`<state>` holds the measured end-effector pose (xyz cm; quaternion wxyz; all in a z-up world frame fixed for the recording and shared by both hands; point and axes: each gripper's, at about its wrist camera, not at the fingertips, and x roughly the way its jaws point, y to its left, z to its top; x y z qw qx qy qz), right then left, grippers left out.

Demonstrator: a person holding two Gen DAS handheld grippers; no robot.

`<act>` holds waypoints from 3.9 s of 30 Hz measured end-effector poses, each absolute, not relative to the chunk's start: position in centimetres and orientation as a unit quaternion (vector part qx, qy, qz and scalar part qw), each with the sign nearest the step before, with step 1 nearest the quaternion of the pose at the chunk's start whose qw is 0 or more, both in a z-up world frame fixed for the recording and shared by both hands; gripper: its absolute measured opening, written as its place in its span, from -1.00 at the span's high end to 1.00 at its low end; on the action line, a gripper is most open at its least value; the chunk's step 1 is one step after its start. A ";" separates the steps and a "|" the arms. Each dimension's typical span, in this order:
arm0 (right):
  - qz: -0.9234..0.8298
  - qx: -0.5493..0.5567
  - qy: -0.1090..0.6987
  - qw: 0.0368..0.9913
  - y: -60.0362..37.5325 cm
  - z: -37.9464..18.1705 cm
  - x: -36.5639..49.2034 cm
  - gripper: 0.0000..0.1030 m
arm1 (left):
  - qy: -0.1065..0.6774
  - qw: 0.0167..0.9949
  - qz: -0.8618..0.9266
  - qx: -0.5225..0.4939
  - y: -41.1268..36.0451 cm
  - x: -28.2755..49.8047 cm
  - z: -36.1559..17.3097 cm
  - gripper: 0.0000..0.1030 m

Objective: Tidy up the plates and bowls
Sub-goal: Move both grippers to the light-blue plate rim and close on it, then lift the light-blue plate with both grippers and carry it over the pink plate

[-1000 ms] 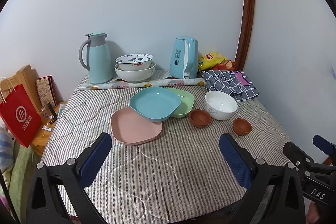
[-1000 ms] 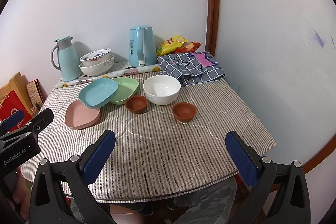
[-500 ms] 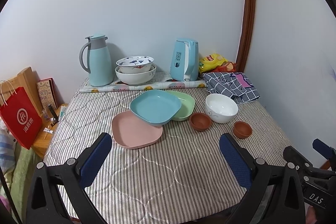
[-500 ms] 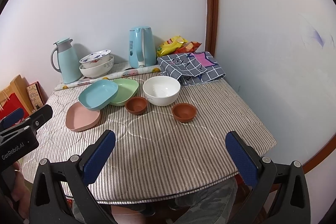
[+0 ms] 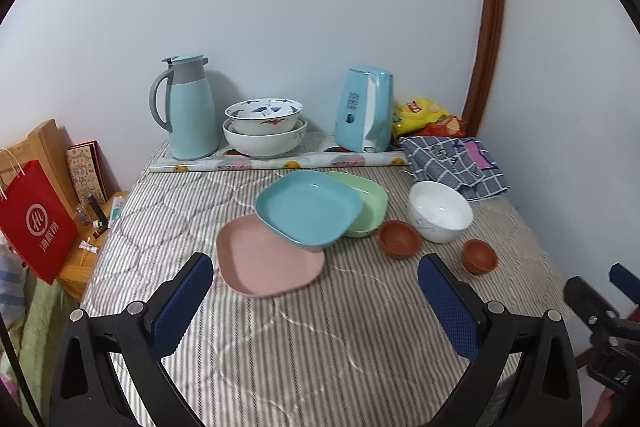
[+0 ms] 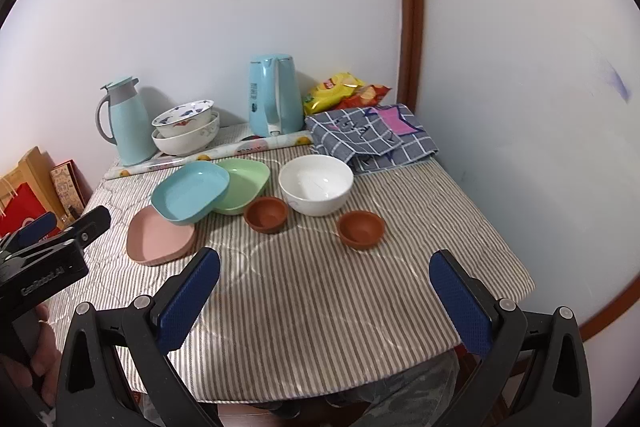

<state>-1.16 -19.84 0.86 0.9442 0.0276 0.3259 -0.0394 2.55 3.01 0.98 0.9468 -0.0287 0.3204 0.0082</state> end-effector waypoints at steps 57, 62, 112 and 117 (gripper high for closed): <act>0.154 -0.059 0.434 0.886 -8.0 -11.0 29.7 -0.30 | 0.468 0.873 0.026 -0.135 10.4 22.2 -11.7 -0.40; 0.179 -0.065 0.439 0.878 -7.0 -12.2 30.6 -0.01 | 0.474 0.868 0.014 -0.149 10.3 22.7 -12.4 -0.14; 0.175 0.064 0.417 0.890 -9.3 -8.4 16.8 0.92 | 0.441 0.886 0.007 -0.143 12.0 15.4 -7.8 0.84; 0.178 0.063 0.416 0.890 -8.3 -8.3 16.4 0.92 | 0.441 0.886 0.012 -0.143 12.9 15.1 -8.0 0.84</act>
